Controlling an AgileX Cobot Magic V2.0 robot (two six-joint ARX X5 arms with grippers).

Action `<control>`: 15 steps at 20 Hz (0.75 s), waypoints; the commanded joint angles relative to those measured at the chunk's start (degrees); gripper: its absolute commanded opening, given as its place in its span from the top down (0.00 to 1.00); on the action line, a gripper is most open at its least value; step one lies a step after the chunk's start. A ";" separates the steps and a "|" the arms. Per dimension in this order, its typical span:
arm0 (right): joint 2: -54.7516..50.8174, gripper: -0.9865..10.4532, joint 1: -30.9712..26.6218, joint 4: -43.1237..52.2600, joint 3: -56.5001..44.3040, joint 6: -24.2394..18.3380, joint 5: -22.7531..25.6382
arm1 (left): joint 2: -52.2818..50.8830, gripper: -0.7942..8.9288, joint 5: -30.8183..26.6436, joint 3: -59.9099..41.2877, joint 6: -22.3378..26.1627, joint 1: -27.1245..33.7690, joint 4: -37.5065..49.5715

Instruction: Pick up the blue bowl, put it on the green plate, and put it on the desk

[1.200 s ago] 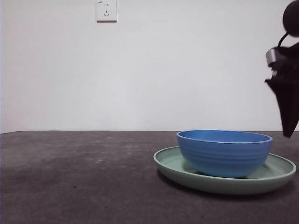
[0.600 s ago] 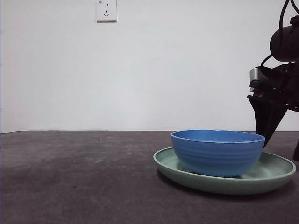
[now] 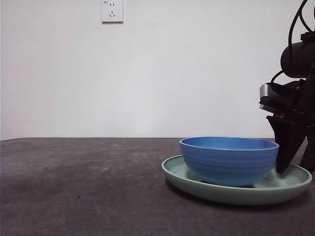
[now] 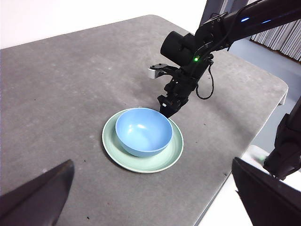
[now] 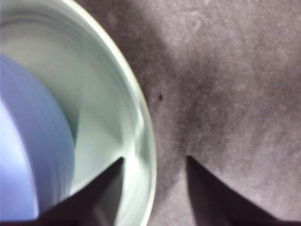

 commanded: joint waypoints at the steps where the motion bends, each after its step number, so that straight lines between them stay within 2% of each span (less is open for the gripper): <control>1: 1.55 0.83 0.24 0.26 0.33 -0.52 -0.31 | 0.15 0.21 -0.31 0.74 0.50 -0.57 0.63; 4: 1.57 0.90 0.24 0.24 0.33 -0.52 -0.28 | 0.15 0.21 -0.31 0.74 0.50 -0.57 0.66; 10: 1.55 0.90 0.20 0.11 0.42 0.00 -0.28 | 0.15 0.21 -0.31 0.74 0.48 -0.57 0.63; 15: 1.44 0.90 0.09 0.09 0.96 1.60 -4.85 | 0.15 0.21 -0.33 0.74 0.48 -0.57 0.68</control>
